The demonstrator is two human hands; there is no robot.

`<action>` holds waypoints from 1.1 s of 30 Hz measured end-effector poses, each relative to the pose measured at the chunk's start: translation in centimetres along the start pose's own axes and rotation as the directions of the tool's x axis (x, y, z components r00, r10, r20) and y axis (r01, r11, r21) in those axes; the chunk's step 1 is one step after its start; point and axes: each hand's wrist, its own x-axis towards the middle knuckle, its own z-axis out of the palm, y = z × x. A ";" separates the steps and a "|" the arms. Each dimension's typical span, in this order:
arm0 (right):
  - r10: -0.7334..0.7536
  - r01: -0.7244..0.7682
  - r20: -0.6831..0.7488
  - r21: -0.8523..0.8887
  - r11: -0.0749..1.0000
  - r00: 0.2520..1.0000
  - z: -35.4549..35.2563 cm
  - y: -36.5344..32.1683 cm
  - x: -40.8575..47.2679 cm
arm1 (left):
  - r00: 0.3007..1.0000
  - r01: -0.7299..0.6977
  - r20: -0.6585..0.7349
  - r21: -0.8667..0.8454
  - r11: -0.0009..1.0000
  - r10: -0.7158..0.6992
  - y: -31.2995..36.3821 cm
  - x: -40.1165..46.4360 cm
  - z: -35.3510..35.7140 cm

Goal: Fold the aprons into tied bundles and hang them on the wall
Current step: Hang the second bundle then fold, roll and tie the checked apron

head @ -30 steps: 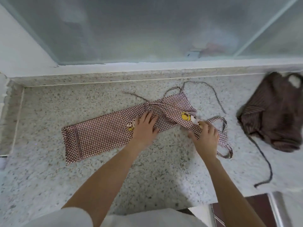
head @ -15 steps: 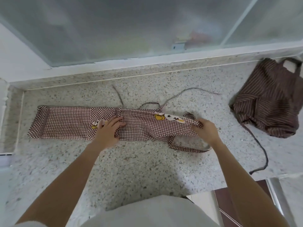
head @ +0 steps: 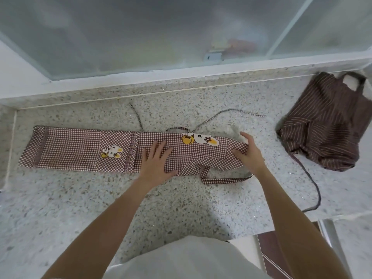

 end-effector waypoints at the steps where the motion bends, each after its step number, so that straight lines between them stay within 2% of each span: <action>1: -0.032 0.031 -0.008 -0.061 0.998 0.999 -0.2 0.2 -0.3 | 1.000 -0.002 0.002 0.006 1.000 0.002 -0.1 0.0 0.2; 4: -0.104 0.087 -0.034 -0.330 0.940 0.994 -0.8 1.1 -0.9 | 0.999 -0.041 -0.011 0.003 0.999 0.041 -0.3 -0.4 0.1; 7: -0.119 0.082 -0.046 -0.487 0.869 0.992 -0.1 1.1 -0.8 | 0.996 -0.074 -0.052 0.012 0.997 0.074 -0.7 -1.1 0.0; 10: -0.162 0.048 -0.124 -0.632 0.774 0.979 1.2 1.4 -2.0 | 0.981 -0.174 -0.081 0.048 0.984 0.177 -0.3 -1.9 0.3; 13: -0.281 0.099 -0.211 -0.608 0.787 0.936 3.2 0.5 -4.0 | 0.970 -0.235 -0.057 0.032 0.971 0.237 0.5 -2.4 1.1; 16: -0.385 0.251 -0.118 -0.582 0.774 0.915 6.4 -1.0 -5.5 | 0.981 -0.193 -0.029 -0.014 0.981 0.192 2.3 -2.3 1.5; 19: -0.420 0.319 -0.055 -0.564 0.762 0.906 9.7 -2.9 -5.9 | 0.984 -0.179 0.004 -0.087 0.980 0.180 4.3 -1.3 0.6; 21: -0.430 0.348 -0.021 -0.553 0.757 0.903 11.4 -4.3 -5.9 | 0.981 -0.193 -0.082 -0.248 0.949 0.178 4.4 -1.5 -0.1; 22: -0.435 0.362 -0.005 -0.547 0.755 0.901 12.1 -5.0 -5.8 | 0.974 -0.203 -0.168 -0.346 0.916 0.153 4.0 -1.9 -0.5; 24: -0.445 0.390 0.032 -0.540 0.745 0.895 13.7 -6.4 -5.5 | 0.951 -0.162 -0.310 -0.459 0.874 0.014 1.5 -3.3 -0.8; 27: -0.450 0.455 0.145 -0.517 0.725 0.881 16.7 -8.4 -5.4 | 0.874 0.017 -0.421 -0.475 0.880 -0.244 -4.6 -5.8 -1.3; 30: -0.479 0.566 0.302 -0.491 0.663 0.824 20.2 -10.3 -5.4 | 0.794 0.213 -0.420 -0.484 0.849 -0.439 -11.4 -7.8 -1.5; 33: -0.490 0.636 0.408 -0.547 0.545 0.771 23.4 -10.2 -6.0 | 0.739 0.365 -0.384 -0.462 0.808 -0.553 -17.2 -8.8 -1.7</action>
